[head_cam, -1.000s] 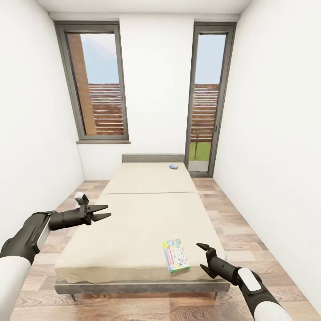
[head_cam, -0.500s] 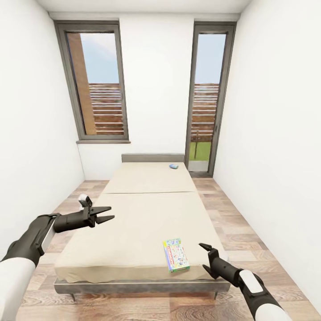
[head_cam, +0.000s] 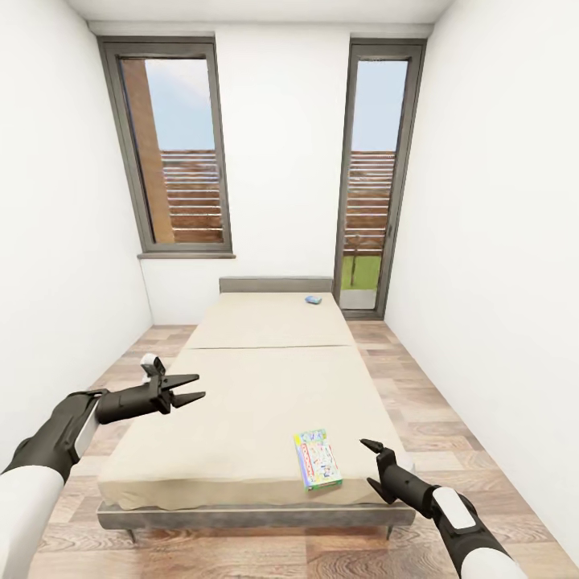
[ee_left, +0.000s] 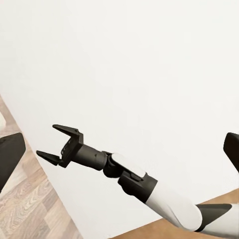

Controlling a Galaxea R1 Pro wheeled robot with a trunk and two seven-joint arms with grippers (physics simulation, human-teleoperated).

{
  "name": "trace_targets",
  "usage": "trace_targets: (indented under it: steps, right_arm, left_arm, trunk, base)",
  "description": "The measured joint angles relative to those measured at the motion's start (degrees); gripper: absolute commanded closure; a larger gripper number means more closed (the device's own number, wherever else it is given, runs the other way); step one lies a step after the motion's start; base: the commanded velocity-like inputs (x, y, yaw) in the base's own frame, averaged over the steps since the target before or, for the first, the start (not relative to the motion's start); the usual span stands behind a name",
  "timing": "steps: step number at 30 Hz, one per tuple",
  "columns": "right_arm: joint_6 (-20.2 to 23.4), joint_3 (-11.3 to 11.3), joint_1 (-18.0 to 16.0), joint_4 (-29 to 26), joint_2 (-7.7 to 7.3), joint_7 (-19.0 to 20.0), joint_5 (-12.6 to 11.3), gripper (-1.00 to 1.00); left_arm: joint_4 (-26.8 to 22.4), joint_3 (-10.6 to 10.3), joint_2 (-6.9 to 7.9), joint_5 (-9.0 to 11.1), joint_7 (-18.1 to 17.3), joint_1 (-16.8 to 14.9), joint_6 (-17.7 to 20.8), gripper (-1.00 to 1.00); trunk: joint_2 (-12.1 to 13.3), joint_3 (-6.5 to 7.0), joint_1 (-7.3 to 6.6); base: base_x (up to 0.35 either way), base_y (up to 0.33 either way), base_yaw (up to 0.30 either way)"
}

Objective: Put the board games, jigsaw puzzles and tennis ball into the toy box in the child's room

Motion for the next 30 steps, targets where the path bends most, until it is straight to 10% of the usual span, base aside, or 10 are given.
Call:
trace_targets:
  steps: [22,30]
  right_arm:
    - [-0.1,0.0,0.0,0.3,0.88,-0.2,-0.1,-1.00]
    - [0.0,0.0,0.0,0.7,0.88,-0.3,-5.4,-1.00]
  left_arm:
    - [0.0,0.9,0.00,0.0,0.0,0.0,0.1,-1.00]
    - [0.0,0.9,0.00,0.0,0.0,0.0,0.0,-1.00]
  trunk:
    - [-8.8,-3.95,4.83]
    - [-12.0,-5.39,6.59]
  base:
    - [0.000,0.000,0.000]
    - [0.000,0.000,0.000]
